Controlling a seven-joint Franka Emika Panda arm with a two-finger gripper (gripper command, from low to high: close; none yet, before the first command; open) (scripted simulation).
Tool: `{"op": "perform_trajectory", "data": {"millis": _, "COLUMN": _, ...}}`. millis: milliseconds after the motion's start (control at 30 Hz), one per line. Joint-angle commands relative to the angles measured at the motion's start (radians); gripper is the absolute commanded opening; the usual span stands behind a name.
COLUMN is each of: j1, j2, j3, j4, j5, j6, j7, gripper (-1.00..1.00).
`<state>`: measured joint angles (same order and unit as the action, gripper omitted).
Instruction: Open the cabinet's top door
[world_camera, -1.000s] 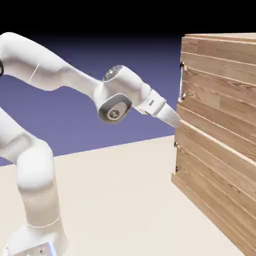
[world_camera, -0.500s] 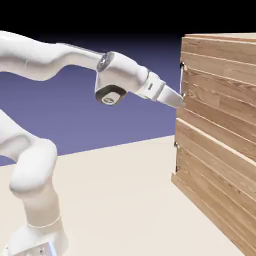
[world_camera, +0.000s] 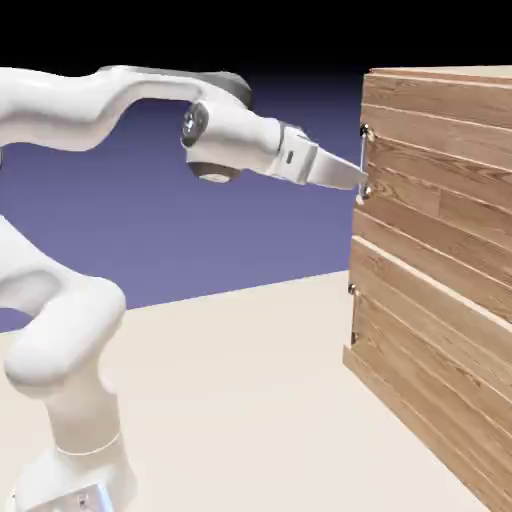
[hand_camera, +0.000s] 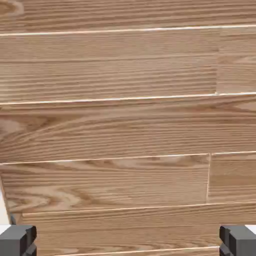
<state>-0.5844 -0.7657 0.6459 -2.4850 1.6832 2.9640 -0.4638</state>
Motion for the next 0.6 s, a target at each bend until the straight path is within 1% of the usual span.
{"op": "perform_trajectory", "data": {"millis": 0, "j1": -0.015, "j2": -0.005, "j3": 0.017, "j4": 0.008, "j5": 0.044, "j6": -0.002, "j7": -0.031, "gripper": 0.0}}
{"op": "perform_trajectory", "data": {"millis": 567, "j1": -0.277, "j2": -0.091, "j3": 0.3, "j4": 0.151, "j5": 0.783, "j6": -0.034, "j7": -0.56, "gripper": 0.0}}
